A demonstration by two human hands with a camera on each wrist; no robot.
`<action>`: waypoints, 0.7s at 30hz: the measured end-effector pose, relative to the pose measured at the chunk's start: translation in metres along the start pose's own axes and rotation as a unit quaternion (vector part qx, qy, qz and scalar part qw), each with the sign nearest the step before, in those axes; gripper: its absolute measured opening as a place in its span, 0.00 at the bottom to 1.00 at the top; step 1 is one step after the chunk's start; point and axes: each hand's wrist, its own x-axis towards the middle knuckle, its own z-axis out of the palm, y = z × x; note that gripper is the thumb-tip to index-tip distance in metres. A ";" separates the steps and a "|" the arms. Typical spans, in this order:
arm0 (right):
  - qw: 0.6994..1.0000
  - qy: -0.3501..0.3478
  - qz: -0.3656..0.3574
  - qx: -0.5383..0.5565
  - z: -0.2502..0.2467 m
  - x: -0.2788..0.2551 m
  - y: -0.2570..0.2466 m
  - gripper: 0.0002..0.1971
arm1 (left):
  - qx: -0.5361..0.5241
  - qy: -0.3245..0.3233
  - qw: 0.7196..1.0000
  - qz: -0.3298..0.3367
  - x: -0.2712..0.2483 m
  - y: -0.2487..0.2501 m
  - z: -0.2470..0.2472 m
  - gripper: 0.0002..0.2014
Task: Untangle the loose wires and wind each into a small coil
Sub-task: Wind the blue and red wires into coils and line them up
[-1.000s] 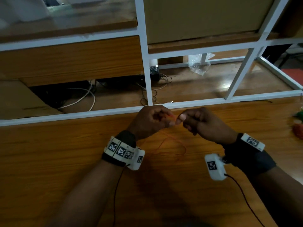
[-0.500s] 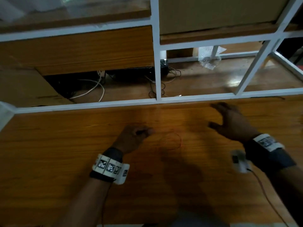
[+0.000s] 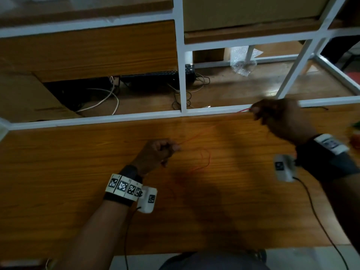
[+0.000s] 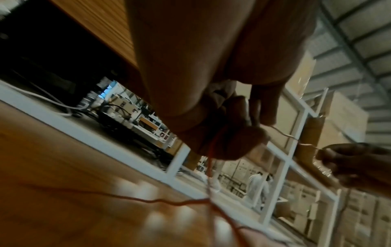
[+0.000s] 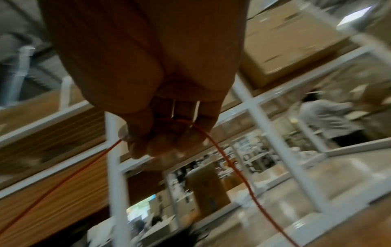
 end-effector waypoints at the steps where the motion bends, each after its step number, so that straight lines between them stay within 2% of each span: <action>1: 0.999 0.033 0.018 -0.026 -0.011 0.000 0.017 0.11 | 0.011 0.019 1.000 -0.016 -0.003 -0.006 -0.006 0.08; 3: 0.991 0.068 0.057 -0.103 -0.026 -0.003 0.046 0.12 | 0.081 0.067 0.994 -0.027 -0.007 -0.014 -0.018 0.06; 4: 0.986 0.057 0.070 -0.138 -0.026 -0.006 0.055 0.13 | 0.108 0.093 0.990 -0.026 -0.008 -0.016 -0.023 0.06; 7: 0.974 -0.067 0.160 -0.148 -0.006 -0.014 0.057 0.12 | 0.126 0.147 0.981 0.012 -0.005 -0.010 -0.027 0.08; 8: 0.965 -0.096 0.171 -0.175 0.007 -0.015 0.050 0.19 | 0.148 0.152 0.977 0.029 -0.003 -0.006 -0.024 0.07; 9: 0.958 -0.117 0.149 -0.214 0.020 -0.016 0.040 0.30 | 0.176 0.142 0.973 0.044 -0.001 0.000 -0.019 0.06; 10: 0.956 -0.125 0.110 -0.240 0.033 -0.015 0.024 0.39 | 0.203 0.117 0.970 0.058 0.003 0.006 -0.011 0.05; 11: 0.964 -0.129 0.065 -0.222 0.046 -0.014 0.006 0.43 | 0.225 0.089 0.968 0.071 0.006 0.013 -0.002 0.06; 13: 0.977 -0.160 -0.023 -0.140 0.073 -0.007 -0.033 0.40 | 0.263 0.044 0.959 0.099 0.015 0.026 0.018 0.08; 15: 0.975 -0.207 -0.072 -0.032 0.099 0.000 -0.065 0.23 | 0.263 0.034 0.955 0.133 0.022 0.036 0.032 0.08; 16: 0.972 -0.213 -0.093 0.015 0.106 0.002 -0.071 0.13 | 0.250 0.042 0.956 0.148 0.024 0.038 0.034 0.07; 17: 0.974 -0.200 -0.103 0.037 0.108 0.005 -0.072 0.08 | 0.225 0.053 0.960 0.156 0.024 0.038 0.031 0.05; 19: 0.984 -0.149 -0.100 0.021 0.101 0.011 -0.064 0.09 | 0.148 0.063 0.977 0.140 0.018 0.033 0.019 0.06; 21: 0.992 -0.106 -0.074 -0.014 0.086 0.019 -0.043 0.12 | 0.088 0.045 0.991 0.090 0.008 0.023 0.005 0.10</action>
